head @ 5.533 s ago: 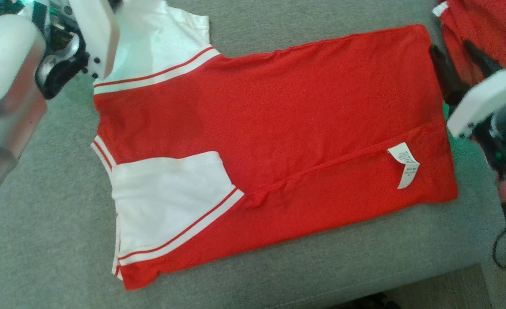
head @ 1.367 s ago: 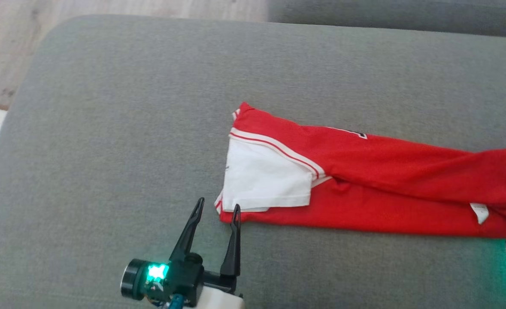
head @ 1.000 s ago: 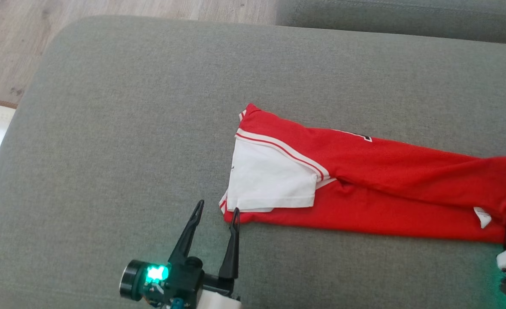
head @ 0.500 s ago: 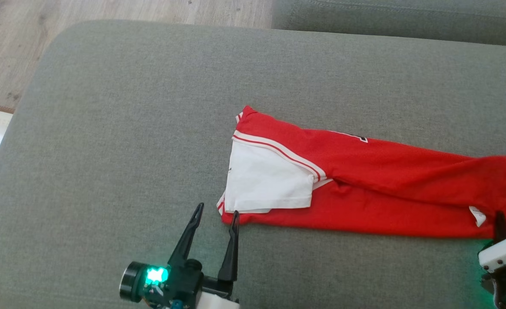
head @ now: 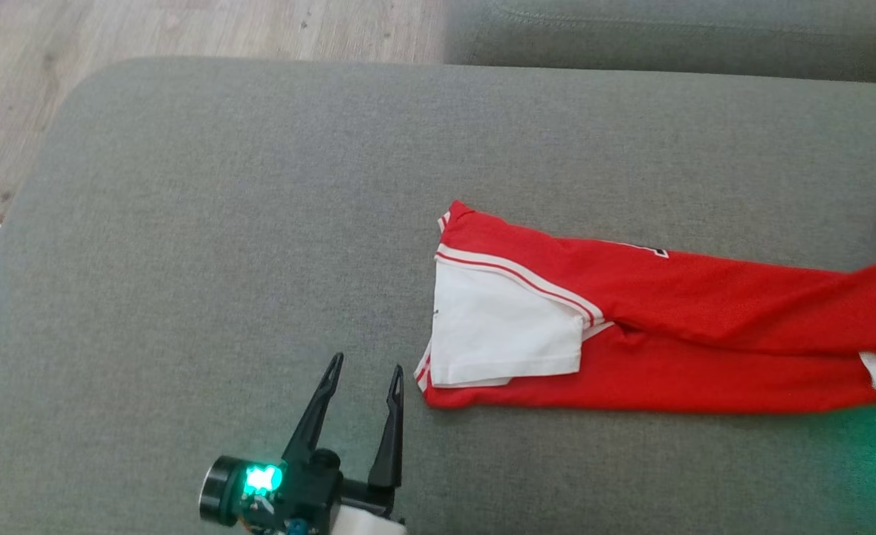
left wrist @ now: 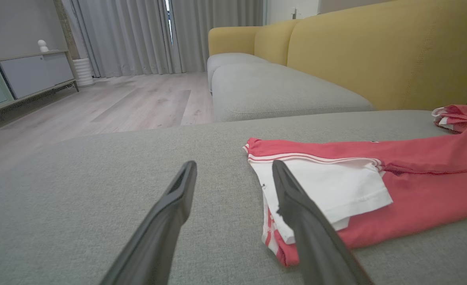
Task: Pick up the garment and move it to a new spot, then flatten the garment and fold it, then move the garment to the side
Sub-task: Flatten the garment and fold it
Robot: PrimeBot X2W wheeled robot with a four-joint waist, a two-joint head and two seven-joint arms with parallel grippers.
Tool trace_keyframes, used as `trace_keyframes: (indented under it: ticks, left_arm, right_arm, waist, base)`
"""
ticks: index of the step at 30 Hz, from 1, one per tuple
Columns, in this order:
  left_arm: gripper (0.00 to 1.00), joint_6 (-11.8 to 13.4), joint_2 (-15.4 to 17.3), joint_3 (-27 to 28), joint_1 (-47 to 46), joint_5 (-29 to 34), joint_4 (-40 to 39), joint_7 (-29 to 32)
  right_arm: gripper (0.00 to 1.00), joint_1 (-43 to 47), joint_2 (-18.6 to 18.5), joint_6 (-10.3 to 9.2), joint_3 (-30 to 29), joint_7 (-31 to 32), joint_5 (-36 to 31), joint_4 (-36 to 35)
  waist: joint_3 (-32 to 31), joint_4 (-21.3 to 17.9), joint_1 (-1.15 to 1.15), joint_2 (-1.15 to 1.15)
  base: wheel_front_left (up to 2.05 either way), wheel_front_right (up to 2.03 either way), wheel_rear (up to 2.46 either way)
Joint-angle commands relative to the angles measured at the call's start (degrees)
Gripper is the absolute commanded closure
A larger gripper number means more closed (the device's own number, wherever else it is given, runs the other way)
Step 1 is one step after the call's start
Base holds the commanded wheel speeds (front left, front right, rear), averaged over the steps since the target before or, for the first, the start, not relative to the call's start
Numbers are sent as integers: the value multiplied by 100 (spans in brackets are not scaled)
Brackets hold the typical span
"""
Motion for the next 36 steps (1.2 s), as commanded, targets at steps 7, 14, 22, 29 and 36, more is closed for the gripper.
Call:
trace_keyframes:
  ticks: [7, 14, 22, 29, 36]
  left_arm:
    - [0, -132, -62, 265, 40, 138, -72, -56]
    - [0, -283, -80, 284, 36, 195, 21, -56]
    - [0, -468, -118, 227, -10, 276, 129, -56]
    - [0, -539, -105, 271, -33, 317, 185, -56]
    - [0, -578, -111, 342, -37, 339, 215, -56]
  right_arm:
    - [100, -249, 143, 42, 838, -52, 93, -1577]
    - [100, -705, 572, 42, 2108, 219, -77, -2242]
    - [100, -1083, 718, 42, 3421, 266, 140, -1836]
    - [100, -1289, 726, 42, 4720, 242, 431, -1331]
    - [0, -1514, 727, 42, 5557, 95, 701, -710]
  waist:
    - [-161, -63, 0, 0]
    - [-228, 52, 0, 0]
    - [-211, 342, 0, 0]
    - [-136, 471, 0, 0]
    - [-100, 485, 0, 0]
  base:
    - [0, 0, 0]
    - [0, 0, 0]
    - [0, 0, 0]
    - [0, 0, 0]
    - [0, 0, 0]
